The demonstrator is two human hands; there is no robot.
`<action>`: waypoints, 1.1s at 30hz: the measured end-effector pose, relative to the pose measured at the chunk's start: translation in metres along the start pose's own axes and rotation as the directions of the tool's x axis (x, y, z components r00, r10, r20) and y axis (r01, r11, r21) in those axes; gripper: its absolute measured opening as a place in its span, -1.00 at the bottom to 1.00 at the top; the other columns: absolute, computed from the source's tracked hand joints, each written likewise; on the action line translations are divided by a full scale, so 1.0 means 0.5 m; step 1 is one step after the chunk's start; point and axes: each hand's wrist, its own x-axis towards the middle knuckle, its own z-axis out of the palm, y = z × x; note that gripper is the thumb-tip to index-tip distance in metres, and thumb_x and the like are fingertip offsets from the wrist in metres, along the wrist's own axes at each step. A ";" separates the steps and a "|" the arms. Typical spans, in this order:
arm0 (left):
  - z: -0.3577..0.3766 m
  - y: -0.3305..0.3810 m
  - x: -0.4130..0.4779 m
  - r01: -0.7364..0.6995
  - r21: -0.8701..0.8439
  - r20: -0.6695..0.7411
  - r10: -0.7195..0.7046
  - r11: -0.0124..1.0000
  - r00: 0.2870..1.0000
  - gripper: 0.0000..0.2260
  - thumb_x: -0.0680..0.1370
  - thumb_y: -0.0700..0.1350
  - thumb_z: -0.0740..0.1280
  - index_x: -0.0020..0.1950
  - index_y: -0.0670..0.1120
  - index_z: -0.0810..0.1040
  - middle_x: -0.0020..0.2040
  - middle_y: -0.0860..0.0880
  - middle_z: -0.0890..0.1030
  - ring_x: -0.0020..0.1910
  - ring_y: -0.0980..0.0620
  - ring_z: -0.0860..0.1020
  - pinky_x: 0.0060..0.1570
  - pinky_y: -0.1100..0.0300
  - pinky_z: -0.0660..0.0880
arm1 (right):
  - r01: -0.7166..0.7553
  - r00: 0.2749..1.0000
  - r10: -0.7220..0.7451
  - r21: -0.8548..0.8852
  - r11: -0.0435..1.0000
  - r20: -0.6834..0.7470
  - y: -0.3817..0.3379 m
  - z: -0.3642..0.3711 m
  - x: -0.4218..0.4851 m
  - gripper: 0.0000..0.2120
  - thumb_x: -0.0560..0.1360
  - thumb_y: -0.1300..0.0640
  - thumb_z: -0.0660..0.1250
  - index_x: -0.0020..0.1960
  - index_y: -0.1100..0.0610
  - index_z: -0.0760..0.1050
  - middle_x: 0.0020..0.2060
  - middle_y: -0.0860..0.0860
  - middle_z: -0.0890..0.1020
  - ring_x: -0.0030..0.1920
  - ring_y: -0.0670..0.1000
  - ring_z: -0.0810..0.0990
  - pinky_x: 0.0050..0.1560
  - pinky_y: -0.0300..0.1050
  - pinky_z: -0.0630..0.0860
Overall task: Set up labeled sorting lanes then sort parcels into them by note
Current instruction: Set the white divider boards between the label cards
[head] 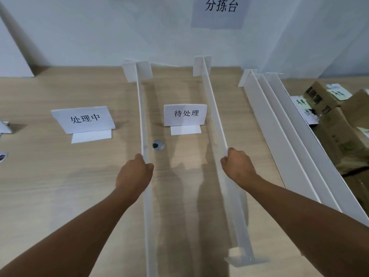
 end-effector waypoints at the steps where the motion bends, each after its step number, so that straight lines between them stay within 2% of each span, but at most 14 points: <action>1: 0.012 -0.005 0.001 -0.001 0.003 0.015 0.001 1.000 1.000 -0.89 0.54 -0.09 0.18 -0.15 -0.07 0.33 -0.29 -0.08 0.52 -0.35 -0.06 0.49 -0.43 0.12 0.32 | -0.002 1.000 0.003 -0.019 1.000 0.015 0.001 0.013 0.000 -0.85 0.60 0.11 0.16 -0.10 0.17 0.35 -0.22 0.07 0.50 -0.16 0.17 0.53 -0.24 -0.08 0.43; 5: 0.062 -0.030 0.002 0.011 0.015 0.050 -0.012 1.000 0.999 -0.90 0.57 -0.07 0.18 -0.07 -0.08 0.34 -0.30 -0.06 0.51 -0.36 -0.03 0.48 -0.45 0.14 0.29 | -0.003 0.999 0.005 -0.051 0.999 0.039 0.015 0.073 -0.011 -0.87 0.61 0.14 0.18 -0.01 0.21 0.38 -0.04 0.21 0.60 -0.01 0.28 0.60 -0.12 -0.03 0.47; 11: 0.065 -0.040 0.012 0.010 0.016 0.068 -0.011 1.000 0.998 -0.88 0.57 -0.05 0.20 0.00 -0.08 0.37 -0.30 -0.04 0.53 -0.35 -0.02 0.51 -0.44 0.16 0.34 | -0.018 1.000 0.018 -0.002 1.000 0.023 0.032 0.073 -0.008 -0.86 0.61 0.11 0.18 -0.04 0.18 0.35 -0.05 0.20 0.61 -0.09 0.23 0.57 -0.16 -0.02 0.50; 13: 0.051 -0.042 0.008 0.043 0.014 0.083 -0.044 0.999 0.996 -0.77 0.58 0.02 0.23 0.11 -0.11 0.38 -0.28 -0.02 0.50 -0.35 0.02 0.48 -0.43 0.16 0.33 | -0.029 0.999 0.029 -0.012 1.000 0.024 0.041 0.057 -0.015 -0.82 0.62 0.04 0.17 -0.02 0.16 0.34 -0.02 0.17 0.61 -0.08 0.20 0.57 -0.14 -0.02 0.50; 15: 0.023 -0.035 -0.004 0.085 0.013 0.066 -0.086 0.996 0.994 -0.52 0.55 0.17 0.28 0.29 -0.13 0.31 -0.26 0.02 0.47 -0.35 0.06 0.45 -0.42 0.18 0.30 | -0.034 0.999 0.037 -0.060 0.998 0.035 0.048 0.031 -0.036 -0.72 0.64 -0.11 0.13 0.02 0.13 0.32 -0.02 0.14 0.61 -0.12 0.15 0.54 -0.16 -0.03 0.46; 17: -0.008 -0.013 -0.010 0.043 0.032 -0.017 -0.042 0.999 0.999 -0.34 0.50 0.29 0.29 0.40 -0.12 0.22 -0.09 -0.06 0.57 -0.23 -0.08 0.57 -0.32 0.12 0.39 | -0.016 1.000 0.017 -0.059 0.998 0.008 0.067 -0.008 -0.063 -0.61 0.63 -0.22 0.07 0.09 0.12 0.34 -0.04 0.10 0.61 -0.16 0.13 0.51 -0.19 -0.04 0.42; 19: -0.040 0.053 -0.010 -0.010 0.000 -0.078 0.010 1.000 0.997 -0.31 0.51 0.27 0.32 0.46 -0.11 0.20 0.26 -0.18 0.55 0.05 -0.27 0.61 -0.14 -0.03 0.48 | 0.008 0.999 -0.010 -0.050 0.999 -0.048 0.103 -0.062 -0.089 -0.55 0.63 -0.26 0.04 0.15 0.11 0.38 -0.04 0.09 0.63 -0.15 0.14 0.56 -0.21 -0.05 0.41; 20: -0.052 0.101 -0.010 -0.054 -0.034 -0.093 0.051 0.998 0.994 -0.33 0.52 0.22 0.34 0.47 -0.11 0.21 0.34 -0.20 0.49 0.13 -0.31 0.58 -0.05 -0.10 0.49 | 0.014 0.996 -0.018 -0.055 0.998 -0.082 0.127 -0.093 -0.099 -0.54 0.63 -0.26 0.04 0.19 0.11 0.39 -0.03 0.09 0.64 -0.11 0.15 0.59 -0.21 -0.05 0.40; 21: -0.058 0.156 -0.013 -0.114 -0.065 -0.108 0.107 0.991 0.988 -0.38 0.53 0.15 0.36 0.46 -0.11 0.25 0.35 -0.21 0.48 0.16 -0.32 0.56 0.02 -0.13 0.49 | 0.009 0.994 -0.016 -0.061 0.998 -0.112 0.158 -0.124 -0.109 -0.54 0.63 -0.25 0.05 0.22 0.11 0.40 -0.01 0.10 0.64 -0.07 0.17 0.62 -0.20 -0.04 0.39; 23: -0.050 0.282 -0.032 -0.239 -0.123 -0.112 0.226 0.963 0.968 -0.51 0.55 0.07 0.37 0.39 -0.10 0.36 0.24 -0.18 0.55 0.12 -0.28 0.57 0.04 -0.09 0.48 | -0.023 0.988 0.014 -0.060 0.998 -0.152 0.232 -0.185 -0.120 -0.56 0.63 -0.23 0.09 0.24 0.10 0.41 0.03 0.11 0.64 0.01 0.21 0.63 -0.17 -0.02 0.40; 26: 0.016 0.476 -0.098 -0.348 -0.190 0.008 0.356 0.918 0.934 -0.68 0.57 0.06 0.33 0.24 -0.06 0.46 0.03 -0.12 0.66 0.05 -0.19 0.60 0.04 0.00 0.50 | -0.094 0.988 0.091 -0.021 0.995 -0.123 0.358 -0.255 -0.126 -0.61 0.61 -0.17 0.14 0.23 0.11 0.41 0.09 0.13 0.62 0.08 0.22 0.61 -0.05 0.02 0.50; 28: 0.087 0.583 -0.155 -0.390 -0.168 0.117 0.411 0.905 0.904 -0.69 0.58 0.11 0.29 0.23 -0.04 0.46 -0.03 -0.10 0.66 0.04 -0.16 0.60 0.04 0.03 0.51 | -0.121 0.989 0.119 -0.018 0.992 -0.088 0.438 -0.272 -0.124 -0.62 0.60 -0.12 0.17 0.24 0.13 0.43 0.11 0.14 0.62 0.12 0.22 0.61 0.01 0.01 0.53; 30: 0.169 0.667 -0.206 -0.404 -0.143 0.213 0.426 0.904 0.879 -0.64 0.60 0.14 0.24 0.26 -0.08 0.43 0.03 -0.15 0.64 0.07 -0.19 0.60 0.04 0.03 0.51 | -0.123 0.992 0.121 -0.039 0.992 -0.047 0.504 -0.266 -0.118 -0.68 0.60 -0.08 0.17 0.19 0.14 0.42 0.11 0.15 0.61 0.12 0.21 0.60 0.01 0.00 0.52; 33: 0.289 0.754 -0.261 -0.363 -0.092 0.296 0.373 0.927 0.879 -0.60 0.60 0.16 0.19 0.26 -0.12 0.38 0.13 -0.17 0.60 0.11 -0.24 0.58 -0.01 0.02 0.45 | -0.112 0.994 0.111 -0.031 0.993 -0.018 0.572 -0.233 -0.100 -0.73 0.61 -0.05 0.19 0.15 0.13 0.39 0.09 0.14 0.57 0.11 0.22 0.60 -0.01 0.01 0.50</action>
